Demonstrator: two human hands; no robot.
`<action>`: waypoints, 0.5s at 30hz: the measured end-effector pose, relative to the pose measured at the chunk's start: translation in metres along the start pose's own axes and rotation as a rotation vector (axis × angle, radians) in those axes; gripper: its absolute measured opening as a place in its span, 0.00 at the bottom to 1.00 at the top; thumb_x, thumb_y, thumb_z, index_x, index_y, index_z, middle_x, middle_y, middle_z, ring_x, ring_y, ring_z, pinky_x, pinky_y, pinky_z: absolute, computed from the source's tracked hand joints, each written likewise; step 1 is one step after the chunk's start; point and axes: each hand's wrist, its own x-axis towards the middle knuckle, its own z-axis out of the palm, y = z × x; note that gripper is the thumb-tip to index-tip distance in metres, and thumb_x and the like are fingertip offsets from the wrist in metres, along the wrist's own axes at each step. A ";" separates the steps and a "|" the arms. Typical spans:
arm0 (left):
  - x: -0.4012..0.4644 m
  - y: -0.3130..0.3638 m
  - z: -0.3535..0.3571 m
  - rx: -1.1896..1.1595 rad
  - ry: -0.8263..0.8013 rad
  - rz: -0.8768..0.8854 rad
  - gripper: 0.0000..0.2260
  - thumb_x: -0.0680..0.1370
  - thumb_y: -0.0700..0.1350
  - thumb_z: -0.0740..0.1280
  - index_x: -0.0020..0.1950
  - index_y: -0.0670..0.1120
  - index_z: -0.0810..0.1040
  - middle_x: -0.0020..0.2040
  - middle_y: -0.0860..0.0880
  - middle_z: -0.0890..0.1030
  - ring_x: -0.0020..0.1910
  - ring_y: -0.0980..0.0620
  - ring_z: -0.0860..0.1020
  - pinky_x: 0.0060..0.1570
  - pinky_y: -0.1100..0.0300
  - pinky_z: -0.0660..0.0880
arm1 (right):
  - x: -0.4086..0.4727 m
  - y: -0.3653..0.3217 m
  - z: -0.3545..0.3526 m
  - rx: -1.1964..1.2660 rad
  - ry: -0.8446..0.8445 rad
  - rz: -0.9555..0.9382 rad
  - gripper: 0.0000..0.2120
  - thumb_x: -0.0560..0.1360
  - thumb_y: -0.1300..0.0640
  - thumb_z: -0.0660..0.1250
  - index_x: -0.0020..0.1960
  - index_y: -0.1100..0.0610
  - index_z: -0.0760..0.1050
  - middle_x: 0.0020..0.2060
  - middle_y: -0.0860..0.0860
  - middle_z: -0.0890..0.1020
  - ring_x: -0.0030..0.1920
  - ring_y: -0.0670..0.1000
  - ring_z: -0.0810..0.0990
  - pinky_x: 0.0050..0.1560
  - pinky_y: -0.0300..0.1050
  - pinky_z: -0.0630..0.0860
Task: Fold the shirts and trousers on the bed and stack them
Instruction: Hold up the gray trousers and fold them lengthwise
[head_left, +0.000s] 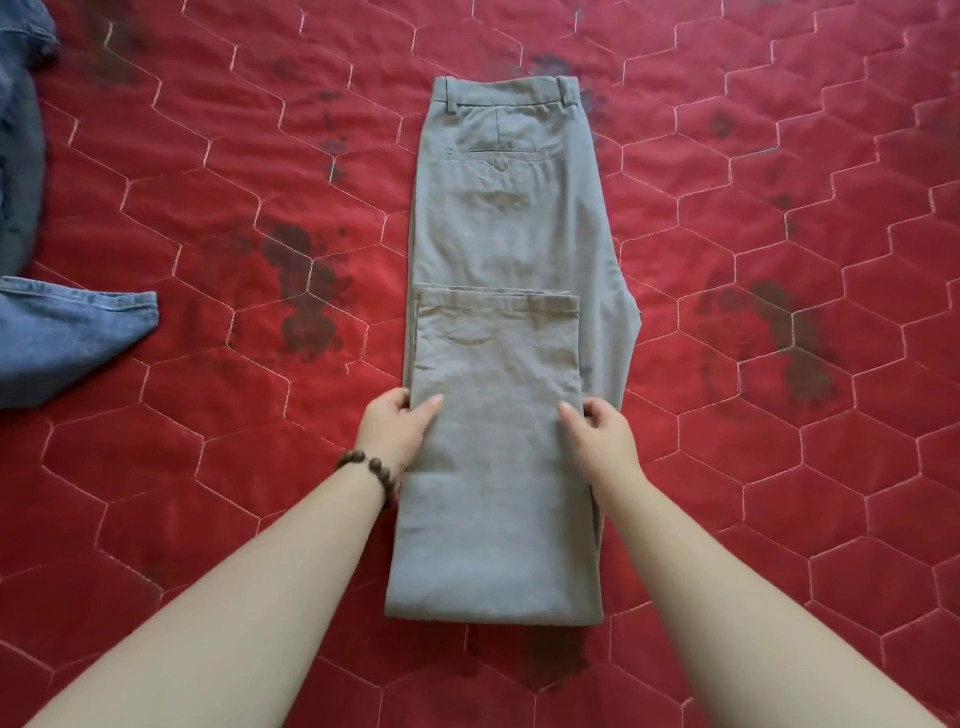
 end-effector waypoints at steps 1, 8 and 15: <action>0.006 0.006 0.004 0.016 0.016 0.041 0.08 0.74 0.47 0.72 0.46 0.42 0.80 0.43 0.43 0.85 0.41 0.47 0.82 0.49 0.42 0.79 | 0.007 -0.007 0.003 0.008 -0.010 -0.023 0.06 0.77 0.54 0.66 0.48 0.56 0.78 0.40 0.48 0.81 0.41 0.48 0.78 0.43 0.44 0.74; 0.027 0.042 0.011 -0.133 0.067 0.294 0.03 0.78 0.41 0.67 0.49 0.46 0.81 0.48 0.41 0.84 0.49 0.40 0.82 0.54 0.43 0.78 | 0.035 -0.049 0.002 0.088 0.011 -0.298 0.04 0.78 0.62 0.64 0.49 0.55 0.76 0.42 0.51 0.83 0.43 0.49 0.81 0.46 0.41 0.76; 0.048 0.053 0.011 0.155 0.094 0.203 0.07 0.77 0.43 0.69 0.50 0.39 0.79 0.44 0.40 0.84 0.45 0.44 0.82 0.51 0.46 0.78 | 0.065 -0.054 0.005 -0.082 0.008 -0.159 0.06 0.78 0.58 0.65 0.54 0.57 0.75 0.48 0.54 0.83 0.49 0.52 0.81 0.52 0.47 0.75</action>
